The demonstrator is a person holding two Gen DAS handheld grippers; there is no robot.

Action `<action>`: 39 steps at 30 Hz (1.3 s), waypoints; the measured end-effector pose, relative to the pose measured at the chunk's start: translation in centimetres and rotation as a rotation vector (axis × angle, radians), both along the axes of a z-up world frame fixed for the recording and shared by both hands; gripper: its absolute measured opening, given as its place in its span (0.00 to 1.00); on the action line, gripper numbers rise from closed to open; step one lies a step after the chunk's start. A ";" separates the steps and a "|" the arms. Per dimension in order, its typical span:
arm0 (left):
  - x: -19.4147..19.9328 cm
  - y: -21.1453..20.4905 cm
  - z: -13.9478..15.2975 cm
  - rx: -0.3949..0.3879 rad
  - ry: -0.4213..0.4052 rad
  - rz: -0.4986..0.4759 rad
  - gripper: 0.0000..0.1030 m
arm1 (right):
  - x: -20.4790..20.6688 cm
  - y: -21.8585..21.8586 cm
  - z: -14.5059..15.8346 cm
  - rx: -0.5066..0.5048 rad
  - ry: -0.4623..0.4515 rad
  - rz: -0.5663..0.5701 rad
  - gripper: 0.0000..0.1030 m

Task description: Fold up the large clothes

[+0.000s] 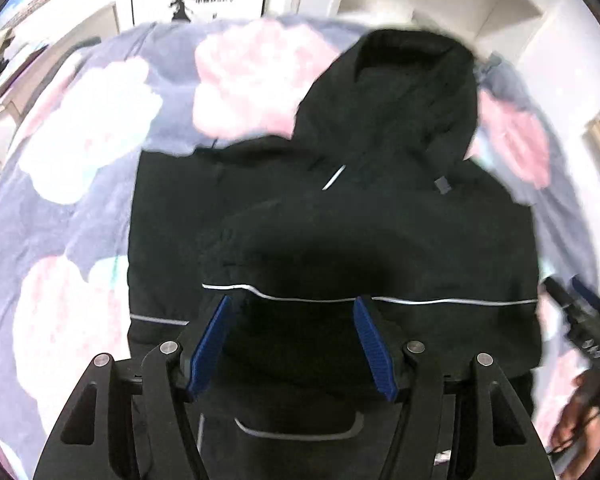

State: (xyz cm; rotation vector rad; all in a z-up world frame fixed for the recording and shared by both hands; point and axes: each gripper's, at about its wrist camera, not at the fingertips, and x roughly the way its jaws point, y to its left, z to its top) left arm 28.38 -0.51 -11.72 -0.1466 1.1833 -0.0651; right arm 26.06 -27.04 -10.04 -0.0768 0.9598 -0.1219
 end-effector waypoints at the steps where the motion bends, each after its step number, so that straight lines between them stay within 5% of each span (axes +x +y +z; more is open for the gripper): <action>1: 1.1 -0.1 -1.5 0.019 0.023 -0.003 0.63 | 0.7 0.3 -1.5 -0.031 0.021 0.004 0.88; 3: 2.0 0.5 -5.6 0.052 0.090 -0.003 0.63 | 1.9 0.3 -4.9 -0.074 0.087 0.008 0.88; 5: 2.1 0.4 -7.9 0.058 0.062 -0.022 0.65 | 1.6 0.0 -7.4 -0.066 0.071 0.007 0.92; 9: 2.4 -0.8 -8.4 0.117 0.038 -0.034 0.69 | 2.1 -1.9 -8.3 0.052 0.053 -0.001 1.00; 14: 2.0 -1.5 -8.3 0.143 0.018 -0.041 0.69 | 1.8 -1.7 -8.3 0.021 0.060 0.004 1.00; 19: -0.2 -2.2 -4.9 0.160 0.003 -0.116 0.70 | 1.8 -2.0 -5.4 0.071 0.088 0.013 0.88; 26: -6.2 -0.6 6.3 0.080 -0.088 -0.109 0.70 | 4.3 -2.7 2.6 0.212 -0.100 -0.001 0.88; 31: -10.8 -0.2 7.5 0.005 -0.118 -0.121 0.70 | 10.5 -1.6 3.7 0.203 -0.145 -0.023 0.88; 35: -10.6 -0.5 7.4 0.124 -0.187 -0.141 0.70 | 15.3 -2.3 2.9 0.286 -0.144 -0.098 0.88; 39: -9.7 1.1 7.1 0.133 -0.219 -0.117 0.70 | 19.1 -2.1 1.2 0.365 -0.127 -0.162 0.88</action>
